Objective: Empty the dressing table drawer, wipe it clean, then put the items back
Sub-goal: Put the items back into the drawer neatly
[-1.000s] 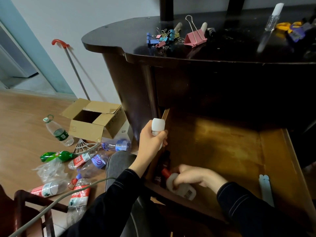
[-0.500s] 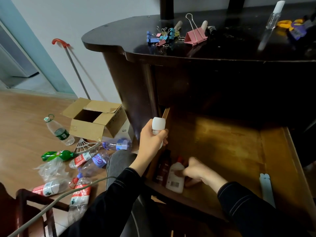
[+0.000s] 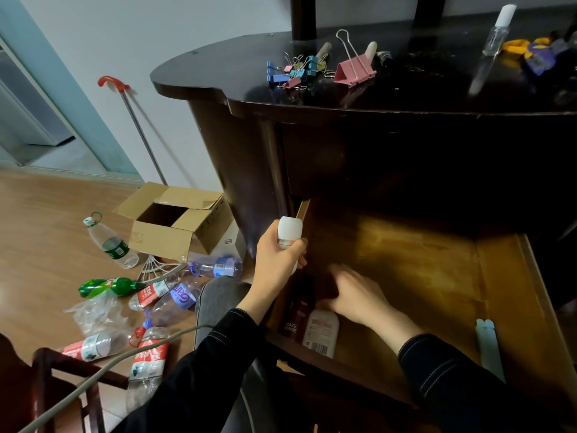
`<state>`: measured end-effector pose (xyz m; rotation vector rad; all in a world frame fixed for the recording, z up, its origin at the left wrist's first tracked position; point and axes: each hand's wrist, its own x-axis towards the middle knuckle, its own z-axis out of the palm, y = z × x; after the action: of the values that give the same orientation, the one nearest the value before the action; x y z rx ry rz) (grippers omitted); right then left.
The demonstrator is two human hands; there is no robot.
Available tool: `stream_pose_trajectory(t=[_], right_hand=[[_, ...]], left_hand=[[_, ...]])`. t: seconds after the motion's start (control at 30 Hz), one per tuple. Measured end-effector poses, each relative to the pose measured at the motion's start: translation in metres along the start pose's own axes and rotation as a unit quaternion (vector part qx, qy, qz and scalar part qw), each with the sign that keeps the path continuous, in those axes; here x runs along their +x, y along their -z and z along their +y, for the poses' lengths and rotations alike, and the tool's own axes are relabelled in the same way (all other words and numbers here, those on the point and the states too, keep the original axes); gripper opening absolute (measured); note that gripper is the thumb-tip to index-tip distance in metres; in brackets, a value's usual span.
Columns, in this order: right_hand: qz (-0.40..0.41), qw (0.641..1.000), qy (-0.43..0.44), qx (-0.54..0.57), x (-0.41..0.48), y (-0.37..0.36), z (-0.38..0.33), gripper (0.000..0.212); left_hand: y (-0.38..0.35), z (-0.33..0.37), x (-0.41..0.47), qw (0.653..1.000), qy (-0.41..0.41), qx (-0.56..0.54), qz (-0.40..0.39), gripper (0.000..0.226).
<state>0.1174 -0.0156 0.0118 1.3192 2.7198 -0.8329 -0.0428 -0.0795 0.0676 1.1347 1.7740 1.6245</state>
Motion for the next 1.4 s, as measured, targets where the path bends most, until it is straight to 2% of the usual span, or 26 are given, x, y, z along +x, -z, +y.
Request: stream_pose_trajectory(t=[0.07, 0.2, 0.47, 0.6, 0.67, 0.8, 0.93, 1.13, 1.2, 1.27, 1.33, 1.4], right_hand=[[-0.015, 0.998, 0.063, 0.028, 0.007, 0.000, -0.005, 0.086], [-0.089, 0.993, 0.078, 0.008, 0.018, -0.004, -0.011, 0.082], [-0.060, 0.995, 0.082, -0.019, 0.014, -0.005, -0.007, 0.082], [-0.034, 0.995, 0.085, 0.042, 0.012, 0.006, 0.002, 0.097], [-0.025, 0.995, 0.091, 0.001, 0.008, 0.012, 0.012, 0.107], [-0.115, 0.980, 0.110, -0.120, -0.005, 0.002, 0.025, 0.107], [-0.135, 0.977, 0.118, -0.116, -0.005, -0.001, 0.022, 0.096], [-0.125, 0.975, 0.135, -0.127, -0.006, -0.002, 0.021, 0.097], [-0.127, 0.980, 0.123, -0.091, -0.006, 0.002, 0.022, 0.096], [-0.109, 0.989, 0.099, 0.008, -0.006, 0.012, 0.023, 0.085], [-0.050, 0.984, 0.076, 0.156, -0.007, 0.026, 0.023, 0.057], [0.014, 0.950, 0.055, 0.307, -0.012, 0.041, 0.020, 0.029]], left_hand=[[-0.001, 0.001, 0.000, 1.000, 0.003, 0.000, 0.003, 0.018], [-0.001, 0.000, 0.000, 1.000, 0.002, -0.006, 0.002, 0.019], [0.000, -0.001, 0.000, 1.000, -0.002, -0.002, -0.001, 0.017], [0.000, -0.001, -0.001, 1.000, -0.002, -0.005, -0.002, 0.019], [0.000, -0.001, 0.000, 1.000, 0.001, -0.006, -0.003, 0.021], [0.001, -0.002, 0.001, 1.000, 0.003, -0.009, -0.003, 0.019], [0.001, -0.003, 0.001, 1.000, -0.003, -0.005, -0.006, 0.018], [0.001, -0.005, 0.001, 1.000, -0.007, -0.012, -0.009, 0.017], [0.001, -0.004, 0.001, 1.000, -0.010, -0.015, -0.016, 0.018], [0.003, -0.002, -0.002, 0.999, -0.008, -0.027, -0.026, 0.020], [0.004, 0.001, -0.006, 0.997, 0.008, -0.057, -0.046, 0.027], [0.004, 0.003, -0.011, 0.994, 0.018, -0.077, -0.080, 0.032]])
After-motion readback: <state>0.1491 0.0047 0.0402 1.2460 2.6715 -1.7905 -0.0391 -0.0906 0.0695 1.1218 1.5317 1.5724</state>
